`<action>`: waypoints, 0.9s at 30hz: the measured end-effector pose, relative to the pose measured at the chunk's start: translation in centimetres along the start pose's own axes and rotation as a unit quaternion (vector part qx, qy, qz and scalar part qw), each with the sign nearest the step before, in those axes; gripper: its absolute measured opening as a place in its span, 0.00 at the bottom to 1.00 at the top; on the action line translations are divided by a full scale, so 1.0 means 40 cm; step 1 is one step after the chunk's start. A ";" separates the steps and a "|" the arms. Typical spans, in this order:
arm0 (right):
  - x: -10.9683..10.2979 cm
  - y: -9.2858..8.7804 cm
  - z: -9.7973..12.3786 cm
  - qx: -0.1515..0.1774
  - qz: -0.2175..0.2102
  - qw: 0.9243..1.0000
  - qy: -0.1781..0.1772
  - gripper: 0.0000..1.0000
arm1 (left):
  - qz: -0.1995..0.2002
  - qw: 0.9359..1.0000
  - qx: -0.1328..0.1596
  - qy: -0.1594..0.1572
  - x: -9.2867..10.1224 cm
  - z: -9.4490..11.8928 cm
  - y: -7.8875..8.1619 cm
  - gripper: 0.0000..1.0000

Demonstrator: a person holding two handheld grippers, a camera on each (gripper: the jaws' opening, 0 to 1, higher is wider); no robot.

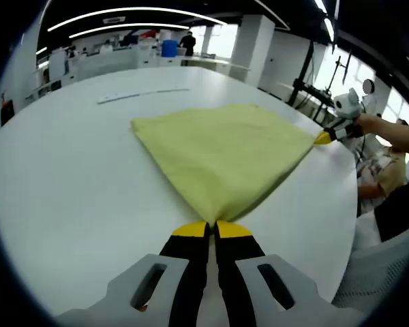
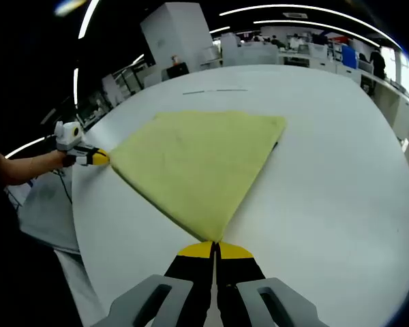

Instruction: Fold the garment on the visible template until the final outline fits inside the template.

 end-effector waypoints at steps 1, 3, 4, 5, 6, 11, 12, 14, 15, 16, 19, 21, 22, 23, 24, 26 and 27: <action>-0.001 -0.002 0.001 0.000 0.000 1.000 0.000 0.00 | 0.000 1.000 0.001 0.000 0.001 0.001 -0.001 0.00; -0.005 -0.006 0.003 -0.001 -0.001 1.000 0.002 0.00 | 0.002 1.000 0.003 0.004 0.002 0.003 -0.005 0.00; -0.006 -0.007 0.003 -0.001 -0.001 1.000 0.002 0.00 | 0.005 1.000 0.005 0.005 0.005 0.003 -0.005 0.00; -0.006 -0.008 0.004 -0.001 -0.002 1.000 0.001 0.00 | 0.006 1.000 0.006 0.005 0.006 0.004 -0.006 0.00; -0.007 -0.009 0.005 -0.001 -0.002 1.000 0.001 0.00 | 0.007 1.000 0.008 0.007 0.006 0.005 -0.008 0.00; -0.008 -0.010 0.008 0.001 -0.003 1.000 0.001 0.00 | 0.011 1.000 0.012 0.009 0.008 0.007 -0.009 0.00; -0.007 -0.010 0.009 0.001 -0.003 1.000 0.001 0.00 | 0.012 1.000 0.012 0.008 0.011 0.008 -0.009 0.00; -0.008 -0.009 0.012 0.002 -0.004 1.000 0.000 0.00 | 0.008 1.000 0.013 0.009 0.012 0.010 -0.008 0.00; -0.007 -0.009 0.011 0.003 -0.004 1.000 0.000 0.00 | 0.009 1.000 0.012 0.009 0.014 0.010 -0.008 0.00; -0.007 -0.010 0.011 0.002 -0.005 1.000 -0.001 0.00 | 0.008 1.000 0.012 0.008 0.017 0.011 -0.008 0.00; -0.009 -0.014 0.010 -0.002 -0.002 1.000 0.000 0.00 | 0.003 1.000 0.008 0.008 0.019 0.012 -0.010 0.00; -0.009 -0.015 0.009 -0.003 -0.001 1.000 -0.001 0.00 | 0.012 1.000 0.005 0.006 0.017 0.010 -0.015 0.00; -0.009 -0.015 0.009 -0.003 -0.001 1.000 -0.002 0.00 | 0.014 1.000 0.005 0.006 0.016 0.010 -0.016 0.00; -0.009 -0.015 0.009 -0.003 0.000 1.000 -0.002 0.00 | 0.014 1.000 0.006 0.006 0.016 0.010 -0.015 0.01; -0.009 -0.015 0.009 -0.003 0.001 1.000 -0.003 0.00 | 0.013 1.000 0.007 0.006 0.016 0.010 -0.015 0.01; -0.009 -0.014 0.008 -0.002 0.001 1.000 -0.004 0.00 | 0.010 1.000 0.008 0.008 0.014 0.010 -0.014 0.01; -0.009 -0.014 0.008 -0.002 0.001 1.000 -0.005 0.00 | 0.009 1.000 0.009 0.008 0.014 0.010 -0.014 0.01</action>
Point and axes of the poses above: the point that each gripper's makers call its tool centre point, and the gripper's own axes: z roughly backward along the fingers, x roughly to its right, y roughly out of its top, the point moved 4 cm from there along z, roughly backward along the fingers, and after that the axes turned 12 degrees about -y, right-handed, at the moved point
